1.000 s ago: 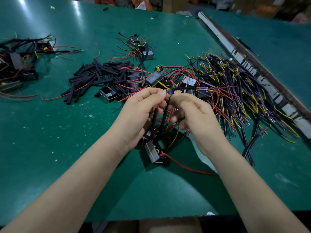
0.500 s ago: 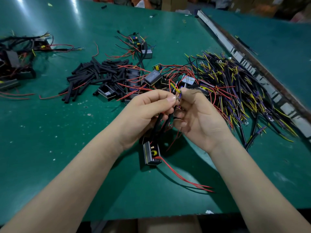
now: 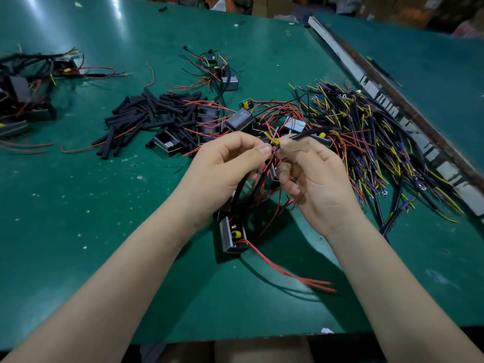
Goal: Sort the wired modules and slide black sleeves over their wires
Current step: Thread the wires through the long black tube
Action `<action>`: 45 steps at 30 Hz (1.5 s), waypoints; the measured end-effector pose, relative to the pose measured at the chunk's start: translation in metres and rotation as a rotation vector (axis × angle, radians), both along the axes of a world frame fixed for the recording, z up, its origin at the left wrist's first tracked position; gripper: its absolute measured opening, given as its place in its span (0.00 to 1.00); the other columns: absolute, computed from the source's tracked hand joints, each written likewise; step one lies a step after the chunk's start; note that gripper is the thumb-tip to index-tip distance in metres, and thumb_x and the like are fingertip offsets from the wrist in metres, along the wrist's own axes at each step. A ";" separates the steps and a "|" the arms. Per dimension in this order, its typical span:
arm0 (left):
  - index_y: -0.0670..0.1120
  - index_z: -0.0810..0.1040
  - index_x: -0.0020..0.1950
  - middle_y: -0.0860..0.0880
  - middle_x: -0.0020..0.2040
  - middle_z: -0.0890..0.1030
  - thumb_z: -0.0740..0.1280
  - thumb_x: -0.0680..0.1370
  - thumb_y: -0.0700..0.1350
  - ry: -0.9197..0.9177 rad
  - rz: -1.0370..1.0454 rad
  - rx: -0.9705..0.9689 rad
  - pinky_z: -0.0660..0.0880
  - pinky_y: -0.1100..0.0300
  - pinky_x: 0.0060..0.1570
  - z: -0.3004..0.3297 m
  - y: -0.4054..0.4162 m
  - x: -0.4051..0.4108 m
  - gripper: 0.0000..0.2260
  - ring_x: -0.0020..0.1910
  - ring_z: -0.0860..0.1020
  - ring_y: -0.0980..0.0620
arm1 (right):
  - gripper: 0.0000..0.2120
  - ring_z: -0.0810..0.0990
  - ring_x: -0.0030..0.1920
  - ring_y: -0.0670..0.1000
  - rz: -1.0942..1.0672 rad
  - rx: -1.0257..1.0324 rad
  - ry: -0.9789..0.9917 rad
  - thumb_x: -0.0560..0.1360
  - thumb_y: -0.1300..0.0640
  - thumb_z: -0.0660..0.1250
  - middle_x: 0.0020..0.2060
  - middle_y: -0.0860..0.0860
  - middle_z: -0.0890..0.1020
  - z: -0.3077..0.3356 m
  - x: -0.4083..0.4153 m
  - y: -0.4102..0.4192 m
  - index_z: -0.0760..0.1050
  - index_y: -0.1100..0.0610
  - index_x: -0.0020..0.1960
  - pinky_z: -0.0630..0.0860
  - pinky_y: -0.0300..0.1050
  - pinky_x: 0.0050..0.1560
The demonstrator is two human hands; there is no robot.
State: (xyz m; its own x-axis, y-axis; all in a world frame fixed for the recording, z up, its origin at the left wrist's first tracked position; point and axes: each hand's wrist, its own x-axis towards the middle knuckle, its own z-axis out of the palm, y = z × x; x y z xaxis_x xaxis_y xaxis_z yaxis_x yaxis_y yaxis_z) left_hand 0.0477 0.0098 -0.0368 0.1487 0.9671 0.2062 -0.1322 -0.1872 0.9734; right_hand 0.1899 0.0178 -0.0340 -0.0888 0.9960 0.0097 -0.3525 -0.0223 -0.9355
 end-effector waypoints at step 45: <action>0.50 0.77 0.40 0.54 0.33 0.78 0.62 0.75 0.56 0.686 -0.098 0.231 0.69 0.64 0.37 -0.008 0.010 -0.022 0.12 0.33 0.73 0.61 | 0.08 0.73 0.25 0.46 -0.161 0.138 0.054 0.79 0.64 0.62 0.33 0.46 0.80 -0.002 0.007 0.005 0.71 0.54 0.43 0.60 0.33 0.20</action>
State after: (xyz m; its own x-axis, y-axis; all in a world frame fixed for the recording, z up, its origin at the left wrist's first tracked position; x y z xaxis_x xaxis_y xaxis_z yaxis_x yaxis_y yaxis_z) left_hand 0.0259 0.0194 -0.0444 0.4011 0.8860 0.2329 0.4666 -0.4164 0.7803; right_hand 0.1973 0.0224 -0.0359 0.0760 0.9861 0.1478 -0.3912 0.1658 -0.9053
